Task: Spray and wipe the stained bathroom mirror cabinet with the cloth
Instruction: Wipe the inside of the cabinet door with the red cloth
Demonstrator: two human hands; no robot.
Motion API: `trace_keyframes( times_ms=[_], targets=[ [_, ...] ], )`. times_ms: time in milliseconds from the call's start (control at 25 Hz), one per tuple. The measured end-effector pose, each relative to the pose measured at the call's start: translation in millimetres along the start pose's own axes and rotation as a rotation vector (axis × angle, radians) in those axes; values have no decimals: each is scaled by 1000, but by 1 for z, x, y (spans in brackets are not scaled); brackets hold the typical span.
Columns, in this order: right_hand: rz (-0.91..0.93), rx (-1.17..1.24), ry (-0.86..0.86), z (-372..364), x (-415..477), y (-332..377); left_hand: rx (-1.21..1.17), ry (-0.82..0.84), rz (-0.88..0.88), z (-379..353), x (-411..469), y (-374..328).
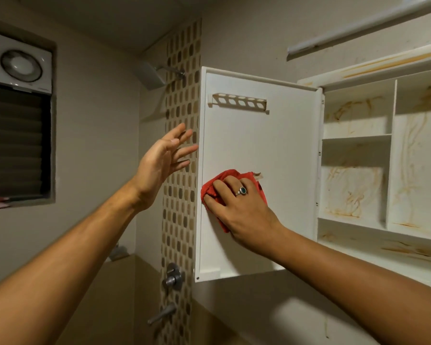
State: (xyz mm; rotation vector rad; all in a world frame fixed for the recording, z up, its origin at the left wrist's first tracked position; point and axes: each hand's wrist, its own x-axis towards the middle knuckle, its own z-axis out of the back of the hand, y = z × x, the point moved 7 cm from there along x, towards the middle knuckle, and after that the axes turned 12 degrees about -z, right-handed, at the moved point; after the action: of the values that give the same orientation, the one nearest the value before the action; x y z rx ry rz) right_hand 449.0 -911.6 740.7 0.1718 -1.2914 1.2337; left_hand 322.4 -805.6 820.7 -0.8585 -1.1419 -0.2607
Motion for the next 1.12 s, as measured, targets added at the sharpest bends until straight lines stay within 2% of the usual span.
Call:
trace_keyframes(
  times_ms=[440, 600, 680, 760, 840, 920, 1000, 1120],
  targets=[
    [206, 46, 280, -42, -104, 64, 126, -84, 99, -39, -81, 28],
    [250, 279, 294, -16, -89, 46, 253, -67, 109, -51, -86, 18],
    [118, 642, 403, -2, -71, 18, 335, -22, 120, -55, -86, 11],
    [-200, 1212, 556, 4, -55, -23, 401, 10, 137, -57, -85, 3],
    [-482, 1605, 509, 8, -46, -68, 502, -23, 123, -59, -83, -11],
    [-628, 1751, 420, 6, -42, -102, 687, -72, 55, -64, -77, -29],
    [-689, 1887, 345, 10, -37, -120, 876, -38, -74, -87, -69, -49],
    [-778, 2001, 269, 15, -27, -134, 997, 222, -271, -149, -57, -65]
  ],
)
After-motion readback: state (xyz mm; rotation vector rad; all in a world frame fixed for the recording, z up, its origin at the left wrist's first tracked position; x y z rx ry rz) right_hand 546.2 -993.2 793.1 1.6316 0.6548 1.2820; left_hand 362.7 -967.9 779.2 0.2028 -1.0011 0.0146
